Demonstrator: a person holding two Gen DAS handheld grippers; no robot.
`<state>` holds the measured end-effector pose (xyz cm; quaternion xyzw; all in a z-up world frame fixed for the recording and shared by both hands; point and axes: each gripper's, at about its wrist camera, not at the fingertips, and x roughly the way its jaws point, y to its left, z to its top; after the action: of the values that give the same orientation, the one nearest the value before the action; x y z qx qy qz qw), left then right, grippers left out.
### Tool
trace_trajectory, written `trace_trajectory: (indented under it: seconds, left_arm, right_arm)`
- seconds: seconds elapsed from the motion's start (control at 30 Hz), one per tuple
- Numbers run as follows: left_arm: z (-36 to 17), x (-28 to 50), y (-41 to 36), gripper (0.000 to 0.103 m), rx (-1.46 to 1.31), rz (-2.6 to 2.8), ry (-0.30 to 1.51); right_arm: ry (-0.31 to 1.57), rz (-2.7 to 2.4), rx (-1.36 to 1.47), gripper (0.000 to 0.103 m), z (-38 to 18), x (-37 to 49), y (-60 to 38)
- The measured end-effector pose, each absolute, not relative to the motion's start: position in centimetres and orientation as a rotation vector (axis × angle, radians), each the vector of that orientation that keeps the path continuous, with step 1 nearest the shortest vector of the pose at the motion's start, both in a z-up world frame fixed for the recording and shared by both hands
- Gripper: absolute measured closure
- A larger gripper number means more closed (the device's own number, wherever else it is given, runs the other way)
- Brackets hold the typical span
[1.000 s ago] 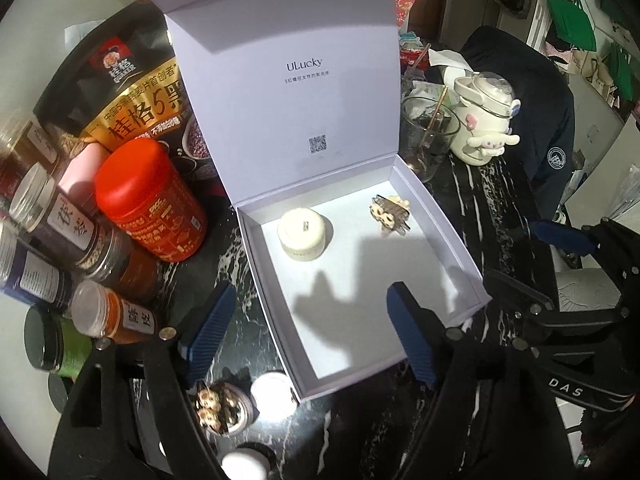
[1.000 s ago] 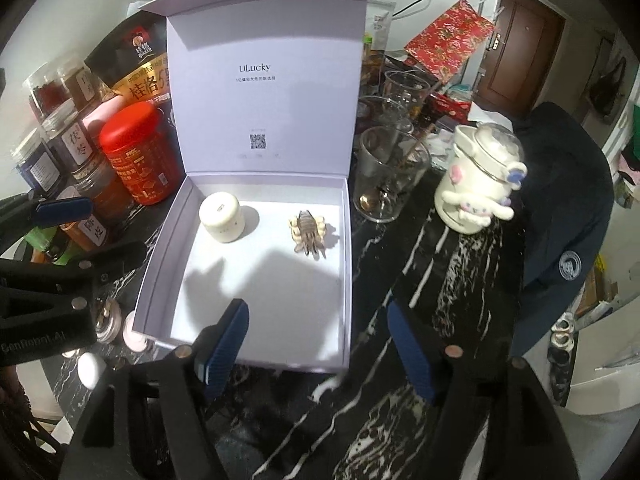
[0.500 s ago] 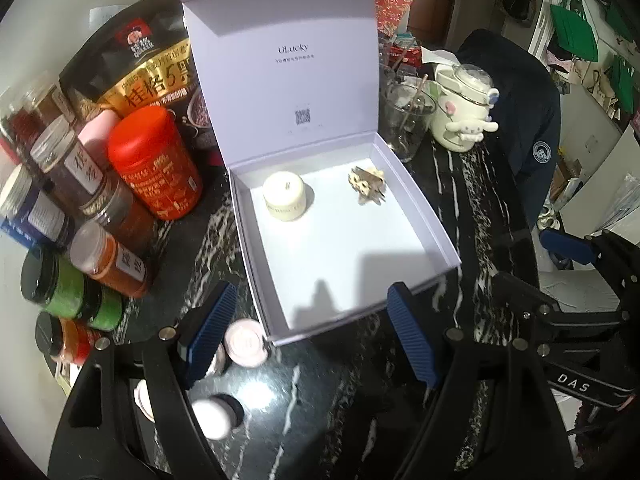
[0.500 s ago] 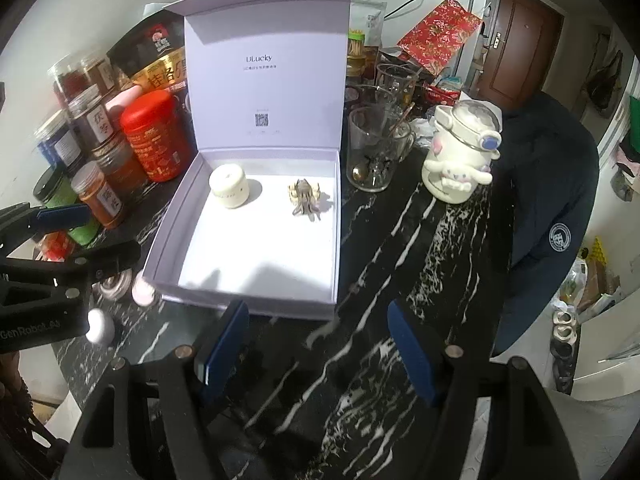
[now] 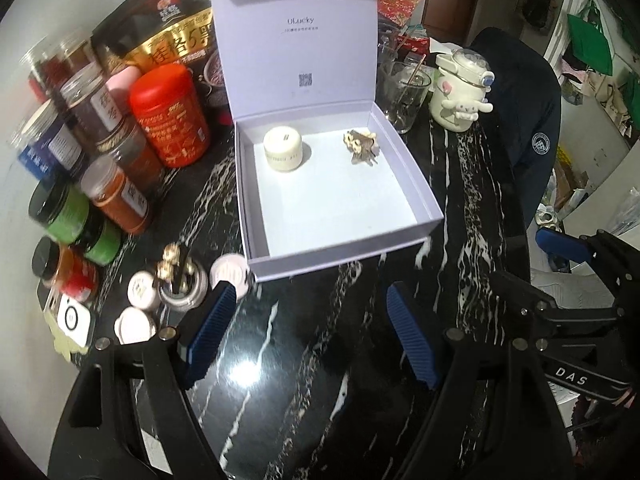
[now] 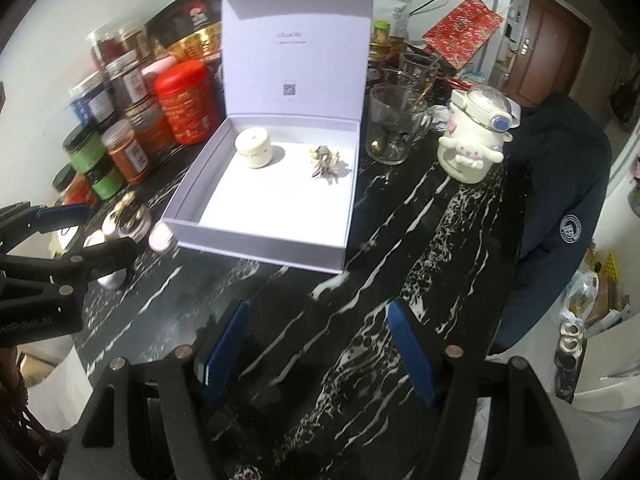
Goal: Organize objects
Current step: 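Withdraw both tools from the box back toward the remaining jars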
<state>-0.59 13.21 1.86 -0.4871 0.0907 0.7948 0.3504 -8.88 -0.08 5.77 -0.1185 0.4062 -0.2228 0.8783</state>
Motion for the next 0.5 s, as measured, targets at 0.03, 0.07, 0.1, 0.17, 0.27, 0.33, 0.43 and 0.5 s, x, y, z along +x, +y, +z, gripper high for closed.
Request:
trace_trajectory:
  seconds: [0.03,0.07,0.1,0.17,0.27,0.33,0.43,0.5]
  left_arm:
    - [1.8,-0.3,13.1,0.026,-1.264,2.078,0.233]
    - [1.8,0.1,12.9,0.026,-1.268,2.089,0.229]
    - [1.7,0.4,12.7,0.026,-1.274,2.093,0.226]
    - [1.6,1.0,12.4,0.026,-1.287,2.104,0.220]
    - [1.3,1.9,11.8,0.026,-1.306,2.121,0.213]
    - [1.0,2.4,11.4,0.026,-1.320,2.131,0.208]
    - [0.5,2.9,10.8,0.026,-1.347,2.142,0.192]
    - [0.1,3.1,10.3,0.026,-1.363,2.149,0.181]
  right_arm:
    - [0.852,-0.456,-0.248,0.030,5.6,-9.1,0.0]
    - [0.856,-0.448,-0.250,0.030,5.4,-9.3,0.0]
    - [0.862,-0.440,-0.252,0.030,5.2,-9.5,0.1]
    - [0.873,-0.424,-0.259,0.030,4.8,-9.7,0.2]
    - [0.888,-0.399,-0.268,0.030,4.1,-9.9,0.5]
    - [0.893,-0.387,-0.258,0.030,3.8,-10.0,0.7]
    - [0.903,-0.364,-0.260,0.030,3.2,-9.8,1.2]
    - [0.910,-0.350,-0.268,0.030,2.9,-9.6,1.5]
